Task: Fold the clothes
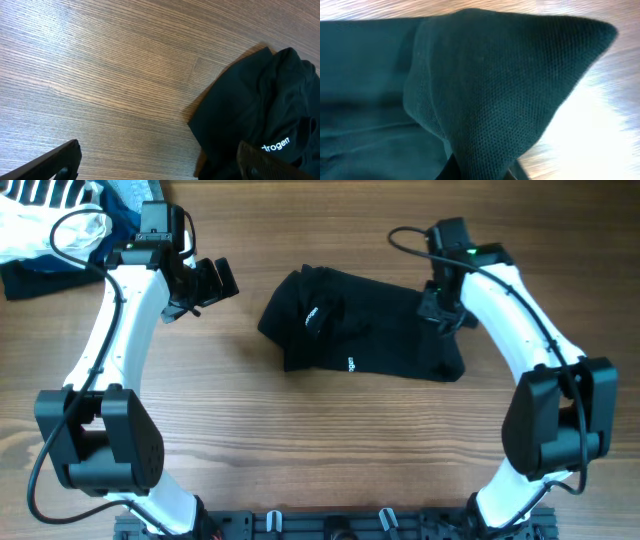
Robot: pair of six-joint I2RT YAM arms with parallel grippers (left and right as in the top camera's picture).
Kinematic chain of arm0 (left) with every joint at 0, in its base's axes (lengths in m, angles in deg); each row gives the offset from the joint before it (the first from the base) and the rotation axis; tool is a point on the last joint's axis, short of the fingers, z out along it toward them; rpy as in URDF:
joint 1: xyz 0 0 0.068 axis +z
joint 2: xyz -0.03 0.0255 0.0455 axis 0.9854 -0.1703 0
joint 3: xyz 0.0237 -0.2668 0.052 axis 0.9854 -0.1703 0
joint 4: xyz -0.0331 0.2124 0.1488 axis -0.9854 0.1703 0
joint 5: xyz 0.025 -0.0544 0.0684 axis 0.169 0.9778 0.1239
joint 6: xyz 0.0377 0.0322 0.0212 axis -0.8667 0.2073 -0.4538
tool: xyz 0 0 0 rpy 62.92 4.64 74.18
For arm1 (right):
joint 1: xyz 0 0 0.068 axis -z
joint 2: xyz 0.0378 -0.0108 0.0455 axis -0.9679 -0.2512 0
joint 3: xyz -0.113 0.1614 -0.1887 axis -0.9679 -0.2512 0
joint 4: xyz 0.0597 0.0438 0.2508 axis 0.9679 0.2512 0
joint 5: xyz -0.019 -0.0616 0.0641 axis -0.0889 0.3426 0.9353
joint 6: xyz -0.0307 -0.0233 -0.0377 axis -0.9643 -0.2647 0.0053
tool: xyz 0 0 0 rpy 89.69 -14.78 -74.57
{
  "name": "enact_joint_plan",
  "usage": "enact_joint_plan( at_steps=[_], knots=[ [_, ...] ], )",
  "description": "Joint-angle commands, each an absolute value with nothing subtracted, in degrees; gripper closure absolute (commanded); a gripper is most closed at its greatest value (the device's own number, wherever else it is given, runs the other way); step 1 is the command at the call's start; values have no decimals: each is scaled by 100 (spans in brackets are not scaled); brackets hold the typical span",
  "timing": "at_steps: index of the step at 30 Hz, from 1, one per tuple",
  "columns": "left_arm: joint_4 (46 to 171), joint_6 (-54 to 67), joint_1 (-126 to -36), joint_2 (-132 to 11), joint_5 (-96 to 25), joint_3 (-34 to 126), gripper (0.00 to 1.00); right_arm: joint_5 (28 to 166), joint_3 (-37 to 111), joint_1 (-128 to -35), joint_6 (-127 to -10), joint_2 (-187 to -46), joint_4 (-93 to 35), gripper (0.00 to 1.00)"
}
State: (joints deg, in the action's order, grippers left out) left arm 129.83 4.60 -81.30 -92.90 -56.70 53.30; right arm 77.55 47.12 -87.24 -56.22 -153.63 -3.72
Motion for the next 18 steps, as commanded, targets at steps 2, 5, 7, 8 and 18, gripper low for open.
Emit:
enact_joint_plan(
  at_steps=[2, 5, 7, 8, 18],
  knots=[
    [12988, 373, -8108, -9367, -5574, 5343, 0, 8282, 4817, -9140, -5534, -15614, -529, 79],
    [12990, 373, -8108, -9367, -5576, 5343, 0, 8369, 4817, -9314, -5539, -15874, -586, 59],
    [12990, 370, -8108, -9367, -5576, 5343, 0, 8474, 4817, -9393, -5541, -15992, -586, 46],
    [12988, 370, -8108, -9367, -5576, 5343, 0, 8612, 4817, -9426, -5545, -16040, -608, 39],
    [12988, 370, -8108, -9367, -5578, 5343, 0, 8857, 5462, -9166, -5696, -15800, -262, 1]
  ],
)
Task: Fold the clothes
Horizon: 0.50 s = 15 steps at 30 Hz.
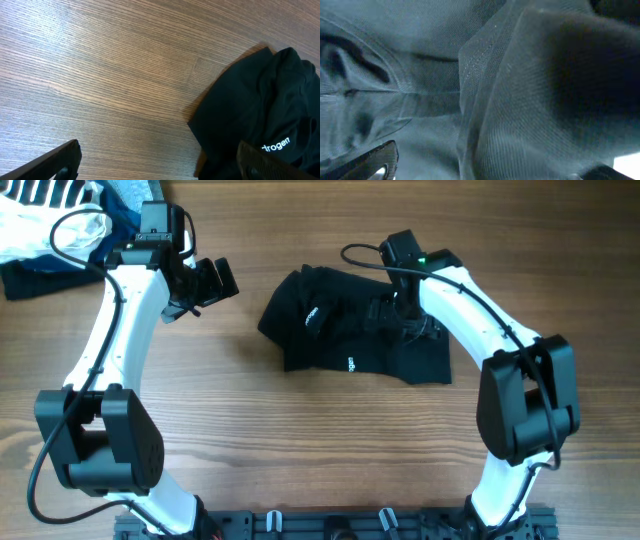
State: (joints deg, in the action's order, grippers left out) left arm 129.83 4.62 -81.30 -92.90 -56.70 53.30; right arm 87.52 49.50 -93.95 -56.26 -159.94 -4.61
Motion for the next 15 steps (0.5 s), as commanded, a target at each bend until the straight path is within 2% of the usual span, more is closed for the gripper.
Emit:
enact_joint_plan(
  at_steps=[1, 4, 7, 9, 12, 13, 15],
  knots=[
    [12988, 370, -8108, -9367, -5576, 5343, 0, 8859, 5610, -9070, -5711, -15750, -195, 0],
    [12988, 370, -8108, -9367, -5576, 5343, 0, 8973, 5794, -8860, -6138, -15710, -199, 2],
    [12990, 370, -8108, -9367, -5576, 5343, 0, 9289, 5759, -8770, -6302, -15728, -46, 12],
    [12988, 373, -8108, -9367, -5576, 5343, 0, 9353, 5718, -8770, -6299, -15728, 107, 35],
    [12988, 370, -8108, -9367, -5576, 5343, 0, 9281, 5715, -8775, -6304, -15730, 382, 92],
    [12990, 370, -8108, -9367, -5576, 5343, 0, 9285, 5718, -8759, -6306, -15726, 444, 96],
    [12988, 370, -8108, -9367, -5578, 5343, 0, 9283, 5718, -8733, -6317, -15726, 481, 96]
  ],
)
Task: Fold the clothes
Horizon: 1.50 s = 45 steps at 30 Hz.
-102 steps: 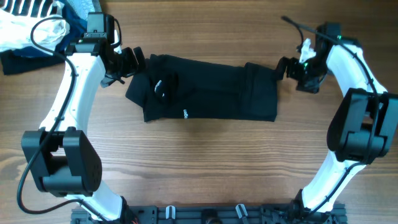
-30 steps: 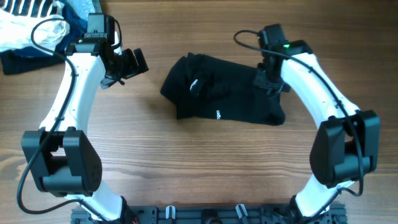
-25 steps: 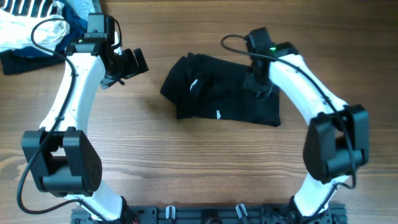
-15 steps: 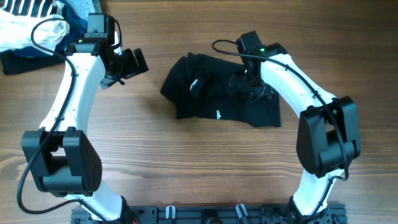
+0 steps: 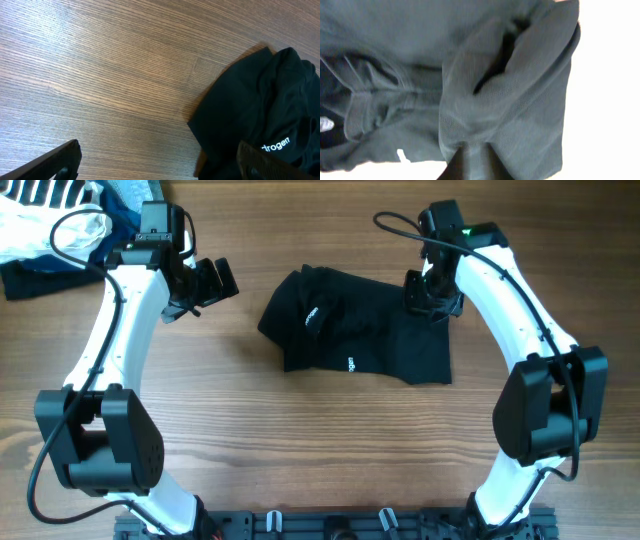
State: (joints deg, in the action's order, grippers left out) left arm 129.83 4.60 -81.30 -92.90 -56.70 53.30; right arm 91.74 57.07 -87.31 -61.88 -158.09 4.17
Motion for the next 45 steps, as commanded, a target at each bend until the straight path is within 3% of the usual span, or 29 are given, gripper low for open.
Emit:
enact_joint_plan(
  at_steps=[1, 6, 11, 23, 34, 41, 45],
  knots=[
    [12985, 370, -8108, -9367, -5578, 5343, 0, 9285, 5718, -8707, -6326, -15726, 492, 96],
    [12985, 370, -8108, -9367, -5576, 5343, 0, 9305, 5709, -8657, -6566, -15741, 557, 89],
    [12961, 373, -8108, -9367, -5576, 5343, 0, 9263, 5519, -8643, -6605, -15820, 520, 96],
    [12966, 373, -8108, -9367, -5578, 5343, 0, 9560, 5309, -8641, -6450, -16805, -1130, 96],
    [12924, 373, -8108, -9367, -5574, 5343, 0, 9493, 5311, -8598, -6367, -17170, -1709, 83],
    [13027, 373, -8108, -9367, -5576, 5343, 0, 9497, 5796, -8547, -6166, -16659, -859, 82],
    [12968, 375, -8108, -9367, -5576, 5343, 0, 9659, 5958, -8549, -6387, -16014, -455, 69]
  ],
)
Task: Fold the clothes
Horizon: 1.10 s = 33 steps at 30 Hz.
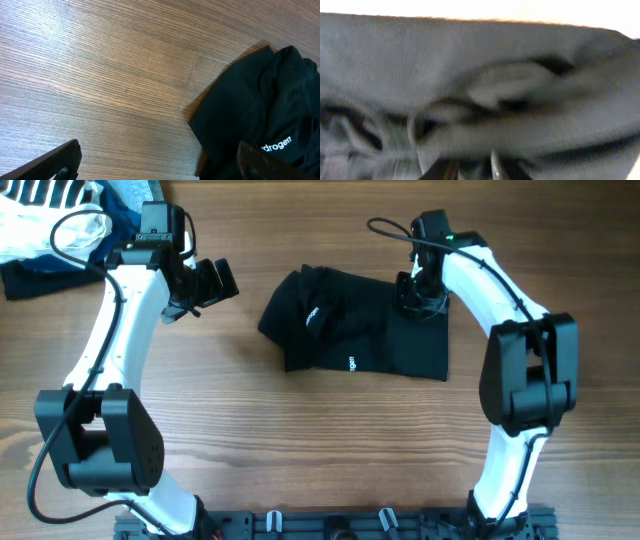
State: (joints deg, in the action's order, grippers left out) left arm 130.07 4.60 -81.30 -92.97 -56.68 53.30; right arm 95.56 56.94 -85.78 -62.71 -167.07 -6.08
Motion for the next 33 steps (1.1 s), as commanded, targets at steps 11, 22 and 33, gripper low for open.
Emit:
enact_joint_plan(
  at_steps=[11, 22, 33],
  knots=[
    [12942, 375, -8108, -9367, -5574, 5343, 0, 9989, 5211, -8956, -6748, -15730, 282, 82],
    [12944, 373, -8108, -9367, -5574, 5343, 0, 9908, 3742, -9054, -6304, -15780, -1080, 90],
    [12869, 364, -8108, -9406, -5484, 5343, 0, 9901, 4522, -8855, -6308, -15275, -750, 57]
  ],
)
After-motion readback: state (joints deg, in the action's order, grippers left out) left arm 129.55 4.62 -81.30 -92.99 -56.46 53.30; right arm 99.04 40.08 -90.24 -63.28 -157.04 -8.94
